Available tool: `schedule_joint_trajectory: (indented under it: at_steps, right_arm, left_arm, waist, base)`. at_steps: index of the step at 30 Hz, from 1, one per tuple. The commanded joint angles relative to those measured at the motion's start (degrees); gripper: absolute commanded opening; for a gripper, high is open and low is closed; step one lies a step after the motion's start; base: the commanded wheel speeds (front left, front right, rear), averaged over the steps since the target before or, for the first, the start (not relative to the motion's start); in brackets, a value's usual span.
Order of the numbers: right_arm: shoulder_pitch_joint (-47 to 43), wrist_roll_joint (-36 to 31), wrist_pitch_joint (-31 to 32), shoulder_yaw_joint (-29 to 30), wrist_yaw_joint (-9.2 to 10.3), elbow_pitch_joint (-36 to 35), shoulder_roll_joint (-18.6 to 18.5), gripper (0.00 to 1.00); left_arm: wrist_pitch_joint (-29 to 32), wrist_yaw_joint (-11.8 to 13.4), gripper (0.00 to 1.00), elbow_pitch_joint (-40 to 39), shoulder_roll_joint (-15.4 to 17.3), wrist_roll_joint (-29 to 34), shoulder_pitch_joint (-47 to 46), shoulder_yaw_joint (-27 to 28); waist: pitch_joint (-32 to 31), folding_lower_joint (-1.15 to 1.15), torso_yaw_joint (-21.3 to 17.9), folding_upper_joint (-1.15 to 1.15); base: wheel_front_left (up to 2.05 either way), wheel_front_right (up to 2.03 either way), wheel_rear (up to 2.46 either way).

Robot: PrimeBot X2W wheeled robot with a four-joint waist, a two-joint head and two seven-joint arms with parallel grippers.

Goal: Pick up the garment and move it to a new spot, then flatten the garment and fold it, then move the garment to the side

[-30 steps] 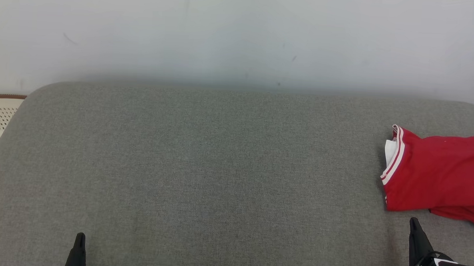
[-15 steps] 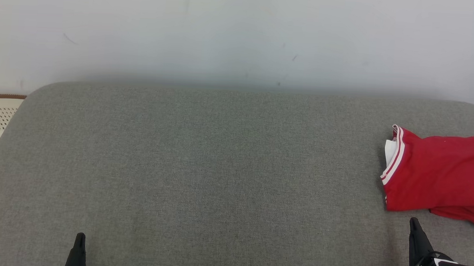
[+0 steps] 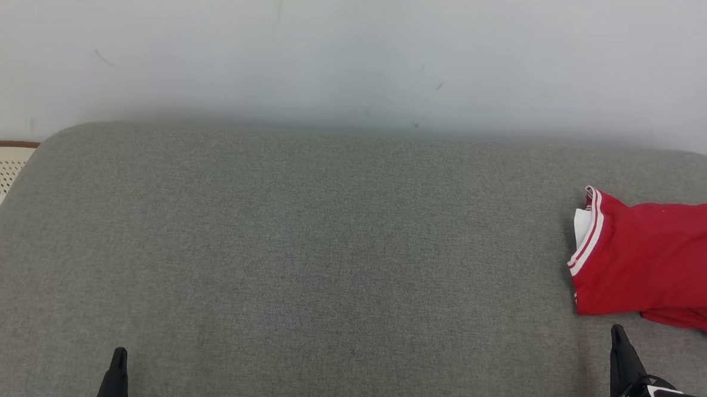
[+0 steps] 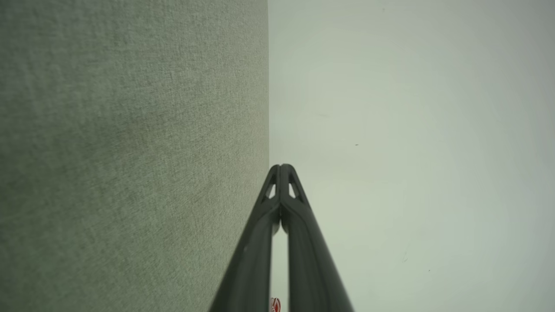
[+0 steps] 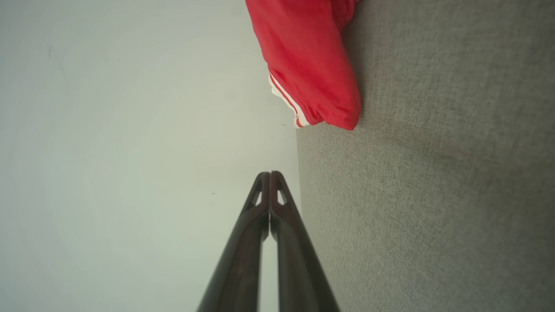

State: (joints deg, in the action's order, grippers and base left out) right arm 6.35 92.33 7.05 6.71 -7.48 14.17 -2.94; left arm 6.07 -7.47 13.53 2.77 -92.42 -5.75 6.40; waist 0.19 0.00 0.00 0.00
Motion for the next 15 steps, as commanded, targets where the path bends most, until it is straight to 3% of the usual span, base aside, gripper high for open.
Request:
schedule_joint_trajectory:
  at_steps: [1,15]
  right_arm:
    - [0.0,0.0,0.1,0.1,-0.02,-0.1,0.1,0.0]
    - [0.0,0.0,0.1,0.1,-0.02,-0.1,0.1,0.0]
  left_arm:
    - [0.3,-0.2,0.0,-0.1,0.2,-0.2,0.1,0.1]
    - [0.3,-0.2,0.0,-0.1,0.2,-0.2,0.1,0.1]
  waist:
    - [0.0,0.0,0.0,0.0]
    - [0.0,0.0,0.0,0.0]
  base:
    - [0.0,0.0,0.0]
    - [0.0,0.0,0.0]
